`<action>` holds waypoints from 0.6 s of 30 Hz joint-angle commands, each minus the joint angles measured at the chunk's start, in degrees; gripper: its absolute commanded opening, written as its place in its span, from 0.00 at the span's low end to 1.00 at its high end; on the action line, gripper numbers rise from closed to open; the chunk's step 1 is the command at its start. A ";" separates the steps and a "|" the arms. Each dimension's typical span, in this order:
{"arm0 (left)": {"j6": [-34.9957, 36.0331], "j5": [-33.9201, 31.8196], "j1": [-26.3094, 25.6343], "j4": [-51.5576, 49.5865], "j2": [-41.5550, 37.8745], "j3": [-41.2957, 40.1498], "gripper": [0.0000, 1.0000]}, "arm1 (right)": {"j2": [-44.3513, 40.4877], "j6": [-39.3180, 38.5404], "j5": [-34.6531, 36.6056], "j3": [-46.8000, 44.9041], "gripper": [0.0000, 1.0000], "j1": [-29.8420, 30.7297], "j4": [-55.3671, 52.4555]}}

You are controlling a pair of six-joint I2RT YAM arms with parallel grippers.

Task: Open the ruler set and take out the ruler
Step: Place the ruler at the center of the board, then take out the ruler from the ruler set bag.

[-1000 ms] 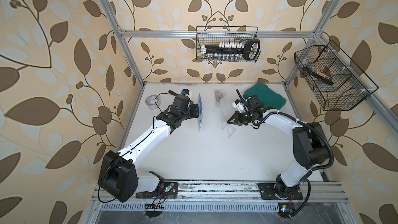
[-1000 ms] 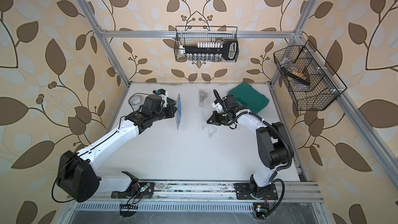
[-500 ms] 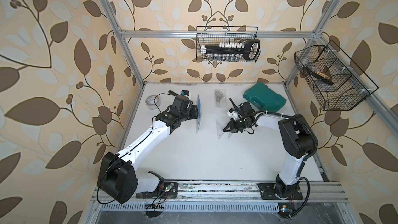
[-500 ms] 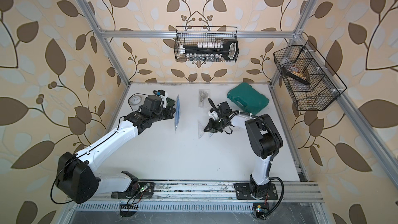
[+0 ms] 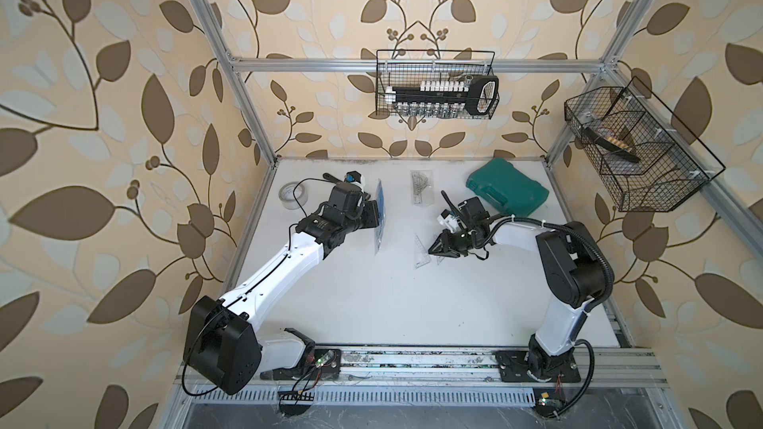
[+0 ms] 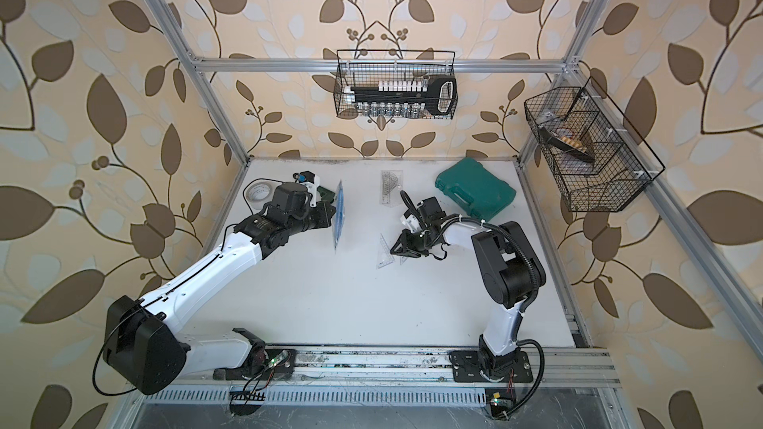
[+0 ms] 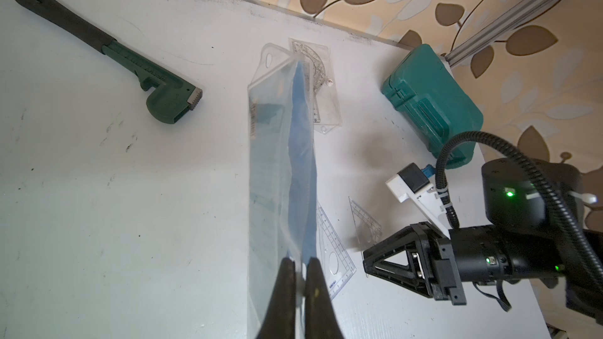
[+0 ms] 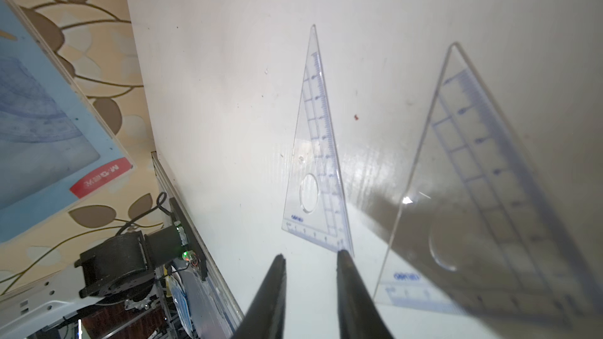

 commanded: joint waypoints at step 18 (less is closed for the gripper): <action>-2.11 2.50 -0.75 5.85 1.05 -0.22 0.00 | -7.39 2.11 9.90 24.31 0.03 14.48 -7.18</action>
